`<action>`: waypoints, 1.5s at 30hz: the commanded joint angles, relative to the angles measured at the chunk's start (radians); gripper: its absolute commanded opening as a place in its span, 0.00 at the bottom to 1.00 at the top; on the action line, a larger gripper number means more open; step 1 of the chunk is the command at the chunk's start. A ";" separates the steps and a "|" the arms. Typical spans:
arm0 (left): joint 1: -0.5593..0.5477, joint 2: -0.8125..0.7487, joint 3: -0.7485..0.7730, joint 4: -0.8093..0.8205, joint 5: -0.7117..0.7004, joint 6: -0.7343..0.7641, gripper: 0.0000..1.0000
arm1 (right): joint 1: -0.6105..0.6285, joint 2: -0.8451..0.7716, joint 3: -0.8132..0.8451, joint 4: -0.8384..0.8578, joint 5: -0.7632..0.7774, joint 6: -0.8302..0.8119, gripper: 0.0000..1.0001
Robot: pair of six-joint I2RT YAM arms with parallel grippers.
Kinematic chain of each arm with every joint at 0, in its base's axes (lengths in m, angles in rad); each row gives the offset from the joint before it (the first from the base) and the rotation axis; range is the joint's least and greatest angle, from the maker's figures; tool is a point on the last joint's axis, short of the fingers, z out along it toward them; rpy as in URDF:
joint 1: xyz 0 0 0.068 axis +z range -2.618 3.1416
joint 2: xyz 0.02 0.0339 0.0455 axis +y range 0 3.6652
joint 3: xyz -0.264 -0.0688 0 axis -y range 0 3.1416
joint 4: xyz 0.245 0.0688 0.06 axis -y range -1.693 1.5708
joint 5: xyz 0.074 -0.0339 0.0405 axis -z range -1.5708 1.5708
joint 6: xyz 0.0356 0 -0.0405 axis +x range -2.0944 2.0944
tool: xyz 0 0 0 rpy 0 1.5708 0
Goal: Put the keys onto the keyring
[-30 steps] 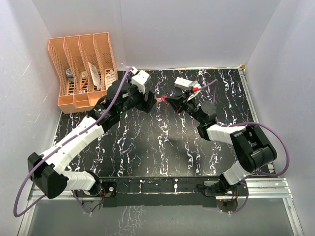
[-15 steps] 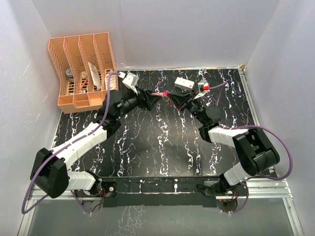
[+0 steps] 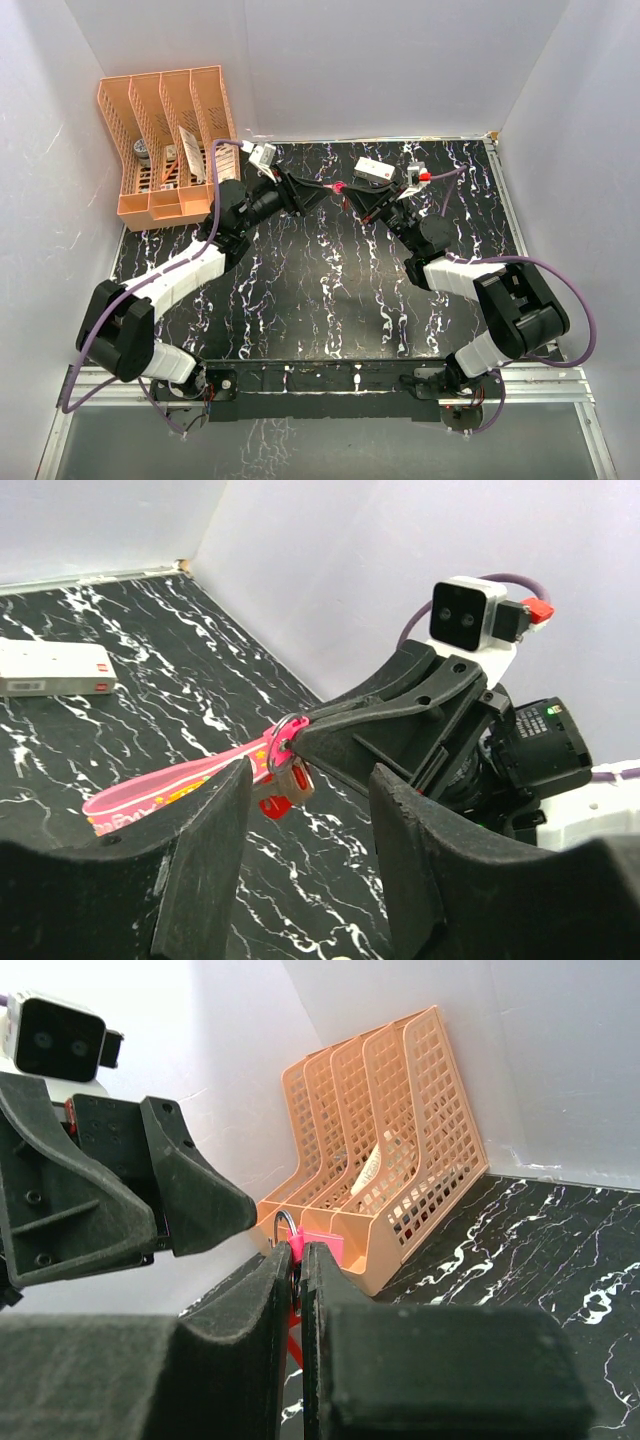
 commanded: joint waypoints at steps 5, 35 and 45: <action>0.007 0.015 -0.012 0.127 0.055 -0.100 0.48 | -0.003 -0.039 0.003 0.066 0.047 0.045 0.00; 0.007 0.148 0.036 0.269 0.056 -0.168 0.44 | -0.003 0.017 0.023 0.103 0.012 0.077 0.00; 0.008 0.134 0.049 0.261 0.066 -0.178 0.42 | -0.003 0.046 0.024 0.119 0.022 0.080 0.00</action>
